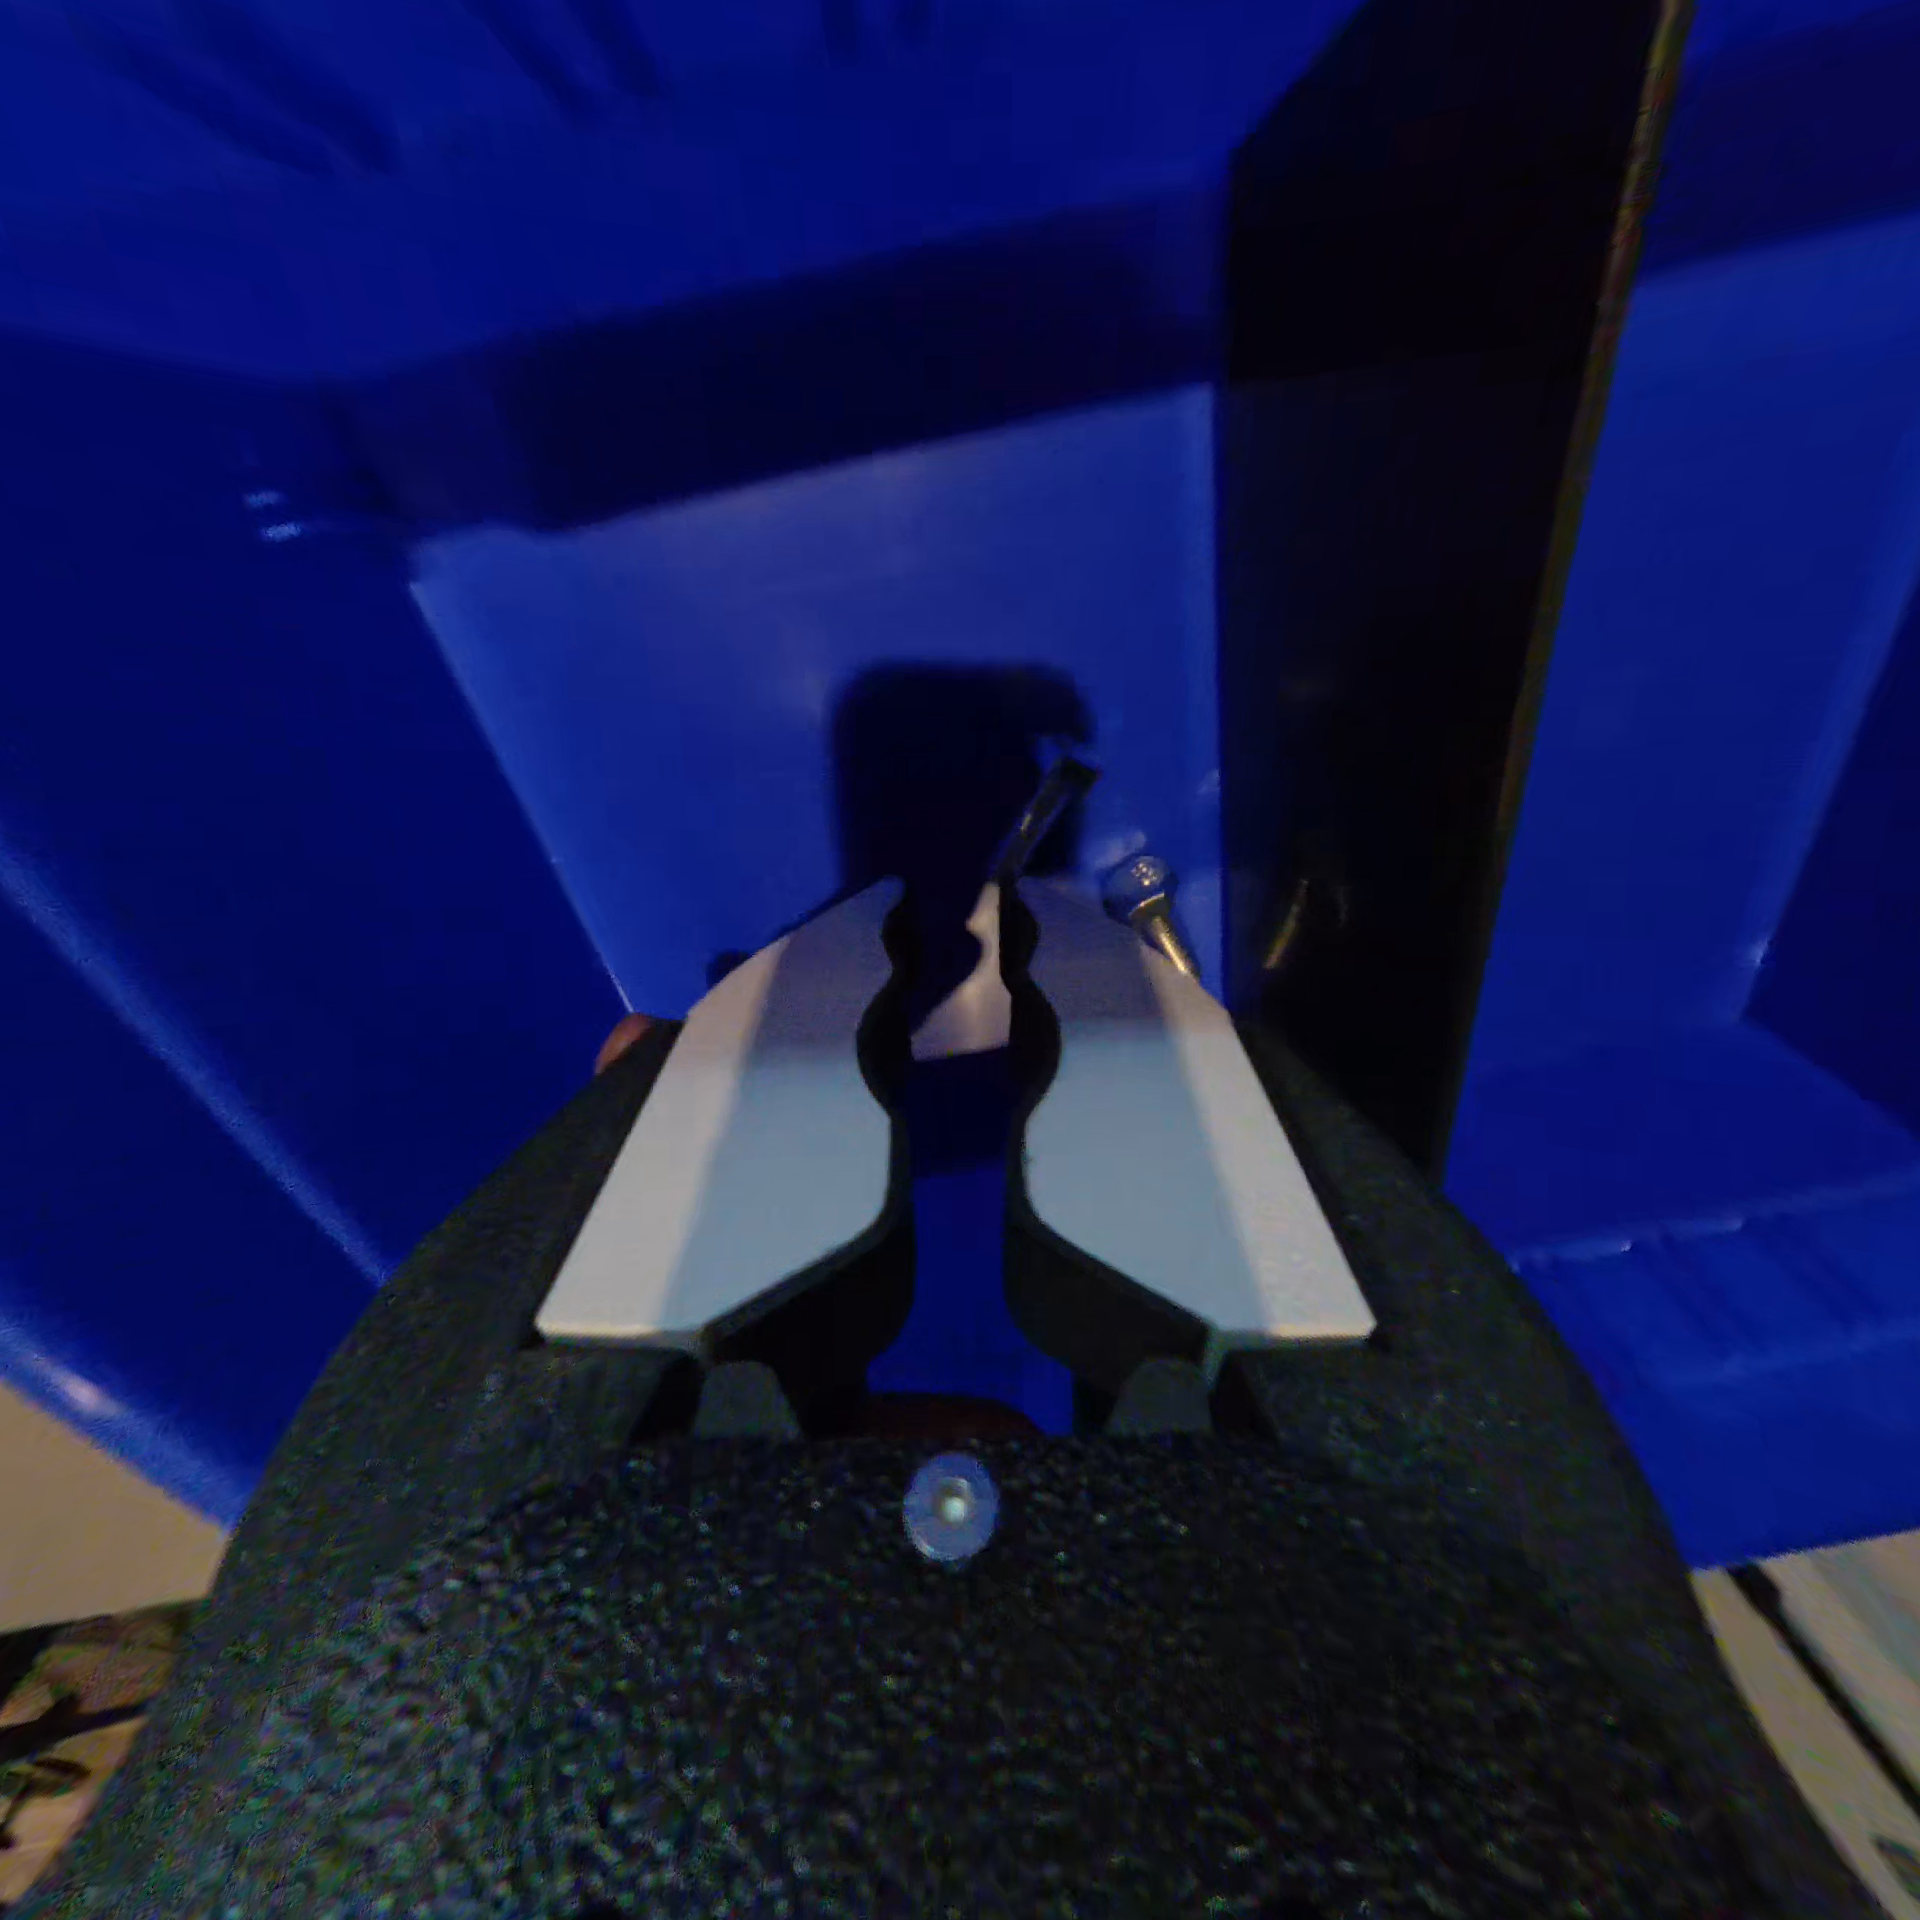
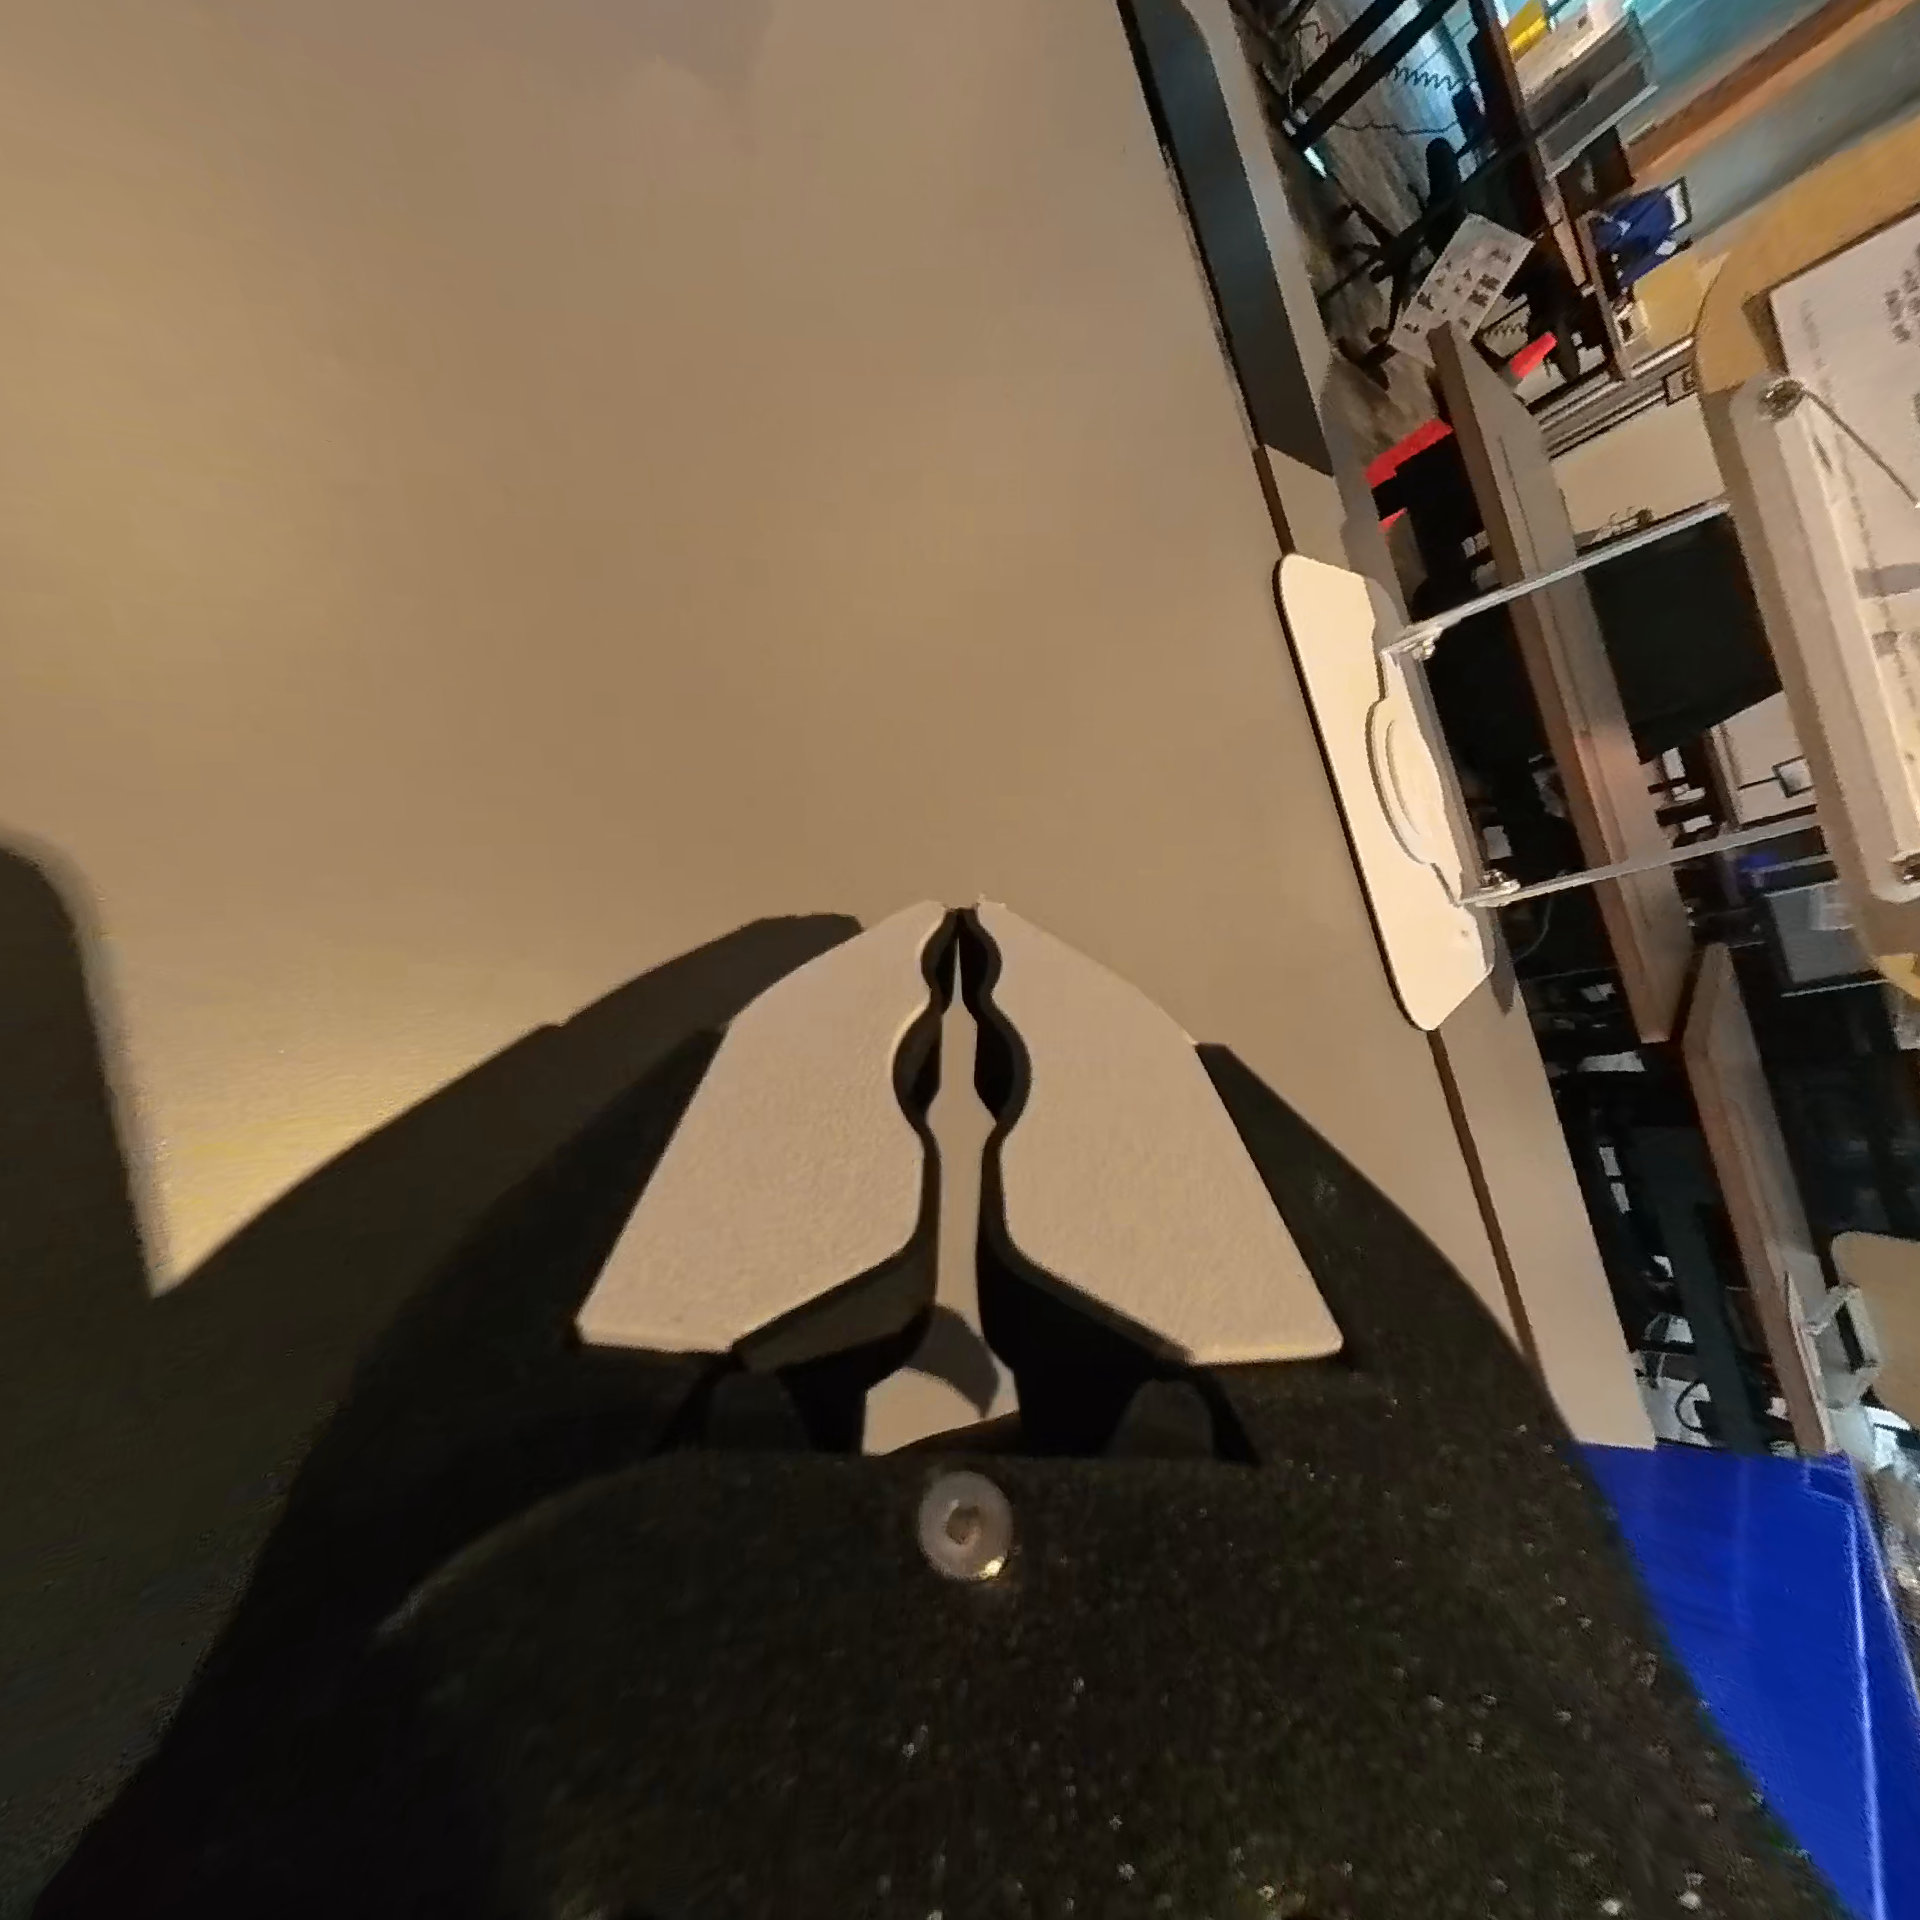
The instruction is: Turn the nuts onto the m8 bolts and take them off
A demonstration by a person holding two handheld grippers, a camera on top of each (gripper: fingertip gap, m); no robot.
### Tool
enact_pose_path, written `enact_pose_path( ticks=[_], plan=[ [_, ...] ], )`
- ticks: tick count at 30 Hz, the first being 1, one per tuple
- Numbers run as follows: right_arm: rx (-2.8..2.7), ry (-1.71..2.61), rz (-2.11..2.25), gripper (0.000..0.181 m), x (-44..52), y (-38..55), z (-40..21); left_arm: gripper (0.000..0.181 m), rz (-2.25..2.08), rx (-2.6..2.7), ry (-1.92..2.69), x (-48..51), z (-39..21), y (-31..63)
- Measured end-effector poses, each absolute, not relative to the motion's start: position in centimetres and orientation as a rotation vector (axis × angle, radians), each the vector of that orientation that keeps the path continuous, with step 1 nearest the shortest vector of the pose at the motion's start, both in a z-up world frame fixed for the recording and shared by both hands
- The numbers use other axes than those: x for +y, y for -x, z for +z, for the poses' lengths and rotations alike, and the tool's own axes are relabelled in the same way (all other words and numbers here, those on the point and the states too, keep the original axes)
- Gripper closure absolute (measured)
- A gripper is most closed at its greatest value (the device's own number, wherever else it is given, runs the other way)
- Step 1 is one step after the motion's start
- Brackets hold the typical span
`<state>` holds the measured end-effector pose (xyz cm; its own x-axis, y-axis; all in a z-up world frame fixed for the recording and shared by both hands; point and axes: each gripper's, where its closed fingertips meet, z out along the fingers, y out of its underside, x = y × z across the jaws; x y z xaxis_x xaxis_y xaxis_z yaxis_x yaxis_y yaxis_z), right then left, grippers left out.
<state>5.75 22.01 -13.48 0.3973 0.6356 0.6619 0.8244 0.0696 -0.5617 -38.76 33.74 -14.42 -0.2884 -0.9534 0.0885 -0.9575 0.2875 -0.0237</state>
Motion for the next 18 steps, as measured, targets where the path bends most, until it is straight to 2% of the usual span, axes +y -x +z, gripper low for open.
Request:
enact_pose_path(
  ticks=[11,18],
  plan=[
    [-1.301,1.626,-0.247,0.181,22.3,-6.4,-13.2,0.161,0.049,-2.62,-1.529,33.0,-16.3,38.9],
    [-1.263,1.615,-0.259,0.181,22.3,-7.2,-12.7,0.172,-0.014,-2.72,-1.499,33.5,-16.5,38.5]
  ],
)
